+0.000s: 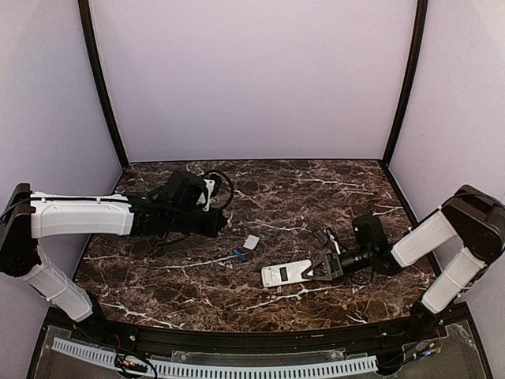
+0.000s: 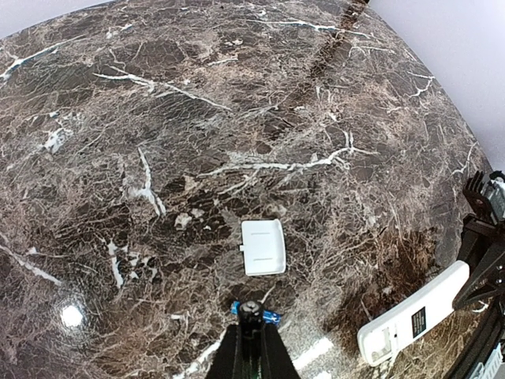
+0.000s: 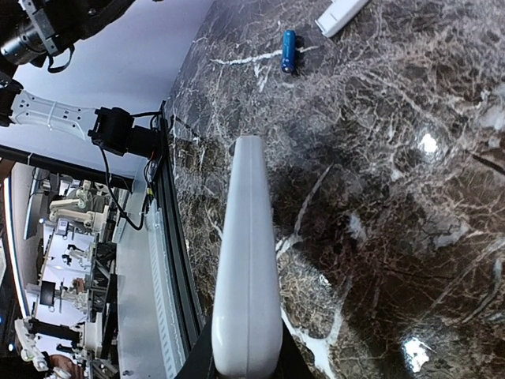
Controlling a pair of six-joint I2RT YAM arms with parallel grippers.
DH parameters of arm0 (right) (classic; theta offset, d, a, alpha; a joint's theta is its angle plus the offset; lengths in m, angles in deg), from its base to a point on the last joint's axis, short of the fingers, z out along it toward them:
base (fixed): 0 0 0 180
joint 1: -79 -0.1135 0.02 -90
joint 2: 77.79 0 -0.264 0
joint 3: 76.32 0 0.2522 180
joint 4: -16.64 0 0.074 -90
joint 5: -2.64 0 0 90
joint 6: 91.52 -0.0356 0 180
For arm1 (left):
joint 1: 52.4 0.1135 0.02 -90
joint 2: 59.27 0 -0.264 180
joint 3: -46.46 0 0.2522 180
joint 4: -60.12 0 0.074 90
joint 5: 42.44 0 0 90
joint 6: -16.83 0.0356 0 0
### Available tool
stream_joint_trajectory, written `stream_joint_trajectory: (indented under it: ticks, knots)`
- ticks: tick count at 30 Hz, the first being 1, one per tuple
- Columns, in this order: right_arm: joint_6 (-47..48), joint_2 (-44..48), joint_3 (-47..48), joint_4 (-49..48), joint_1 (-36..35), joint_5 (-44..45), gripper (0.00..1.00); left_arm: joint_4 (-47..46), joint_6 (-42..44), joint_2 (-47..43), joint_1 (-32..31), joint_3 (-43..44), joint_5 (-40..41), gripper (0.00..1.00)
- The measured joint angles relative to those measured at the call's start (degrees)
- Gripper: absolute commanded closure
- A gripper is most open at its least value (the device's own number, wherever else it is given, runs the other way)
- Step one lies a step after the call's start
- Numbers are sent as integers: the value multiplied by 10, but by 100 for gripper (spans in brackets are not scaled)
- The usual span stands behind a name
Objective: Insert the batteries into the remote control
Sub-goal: Place the remote control without batteries at the center of the board, then move the remote control without batteries to the center of the board.
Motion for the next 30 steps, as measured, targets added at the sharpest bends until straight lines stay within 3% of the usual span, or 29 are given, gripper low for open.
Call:
stream_joint_trajectory:
  ticks: [2, 4, 9, 17, 24, 30]
  knots:
    - [-11, -13, 0, -5, -8, 5, 72, -2, 0, 0, 0, -1, 0, 100]
    - [-19, -17, -2, -5, -12, 11, 52, -3, 0, 0, 0, -1, 0, 100]
    - [-8, 10, -1, 53, -15, 40, 32, -9, 0, 0, 0, -1, 0, 100]
    - [58, 100, 42, 257, -15, 156, 30, -19, 2, 0, 0, -5, -18, 99]
    - [111, 74, 88, 326, -19, 206, 29, -42, 10, 0, 0, -23, -62, 100]
    - [150, 30, 126, 334, -21, 183, 36, -53, 10, 0, 0, -28, -77, 100]
